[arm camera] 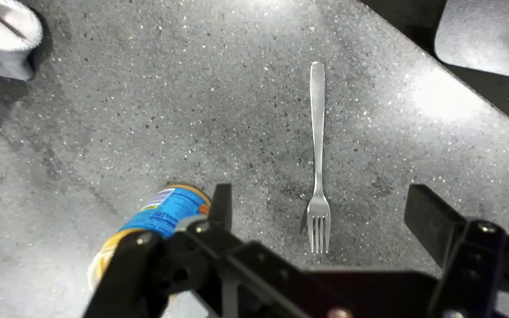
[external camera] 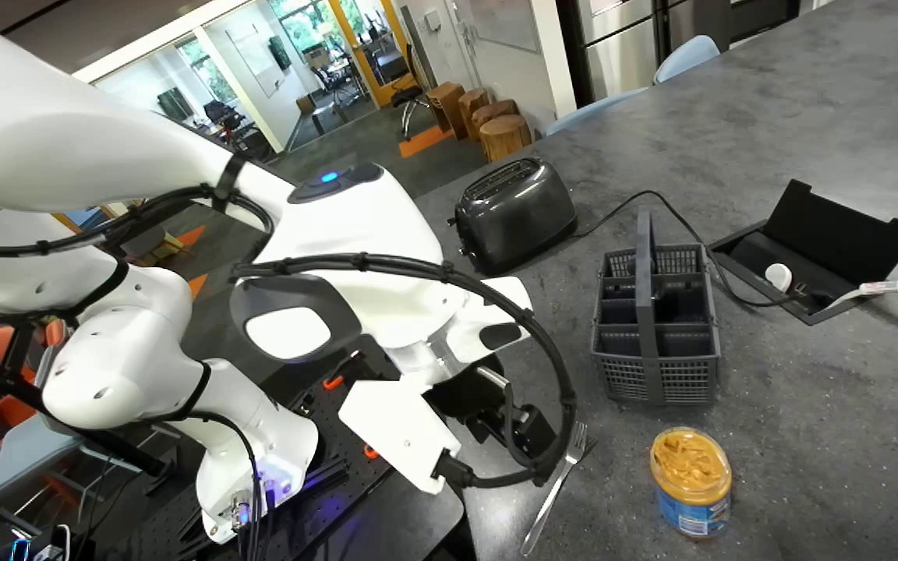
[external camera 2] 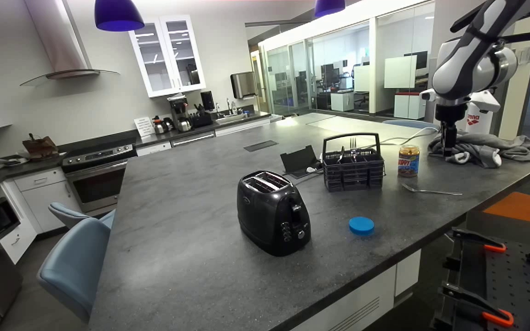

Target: Take the fork from the counter and put it in the cutlery holder, take the spoon from the cutlery holder and put it on the counter, then move the cutlery holder to the right

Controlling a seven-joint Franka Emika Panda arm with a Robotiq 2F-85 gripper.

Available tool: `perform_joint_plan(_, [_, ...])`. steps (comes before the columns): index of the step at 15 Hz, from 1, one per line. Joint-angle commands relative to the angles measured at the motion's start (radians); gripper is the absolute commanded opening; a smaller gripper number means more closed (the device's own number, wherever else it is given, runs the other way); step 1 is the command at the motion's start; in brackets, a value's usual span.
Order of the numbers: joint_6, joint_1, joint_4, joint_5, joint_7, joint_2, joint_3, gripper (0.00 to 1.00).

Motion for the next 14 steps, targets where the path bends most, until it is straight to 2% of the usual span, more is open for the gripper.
perform_joint_plan(1, [0.090,-0.020,0.024,0.148,-0.223,0.105,0.026,1.00])
perform_joint_plan(2, [0.118,-0.001,0.022,0.205,-0.299,0.120,0.010,1.00])
perform_joint_plan(4, [0.147,-0.016,0.021,0.344,-0.473,0.142,0.046,1.00])
perform_joint_plan(5, [0.124,-0.015,0.041,0.380,-0.485,0.161,0.047,1.00])
perform_joint_plan(6, [0.120,-0.001,0.011,0.320,-0.422,0.130,0.024,1.00])
perform_joint_plan(10, [0.120,-0.001,0.032,0.354,-0.454,0.158,0.033,1.00])
perform_joint_plan(14, [0.189,-0.011,-0.009,0.425,-0.505,0.162,0.061,1.00])
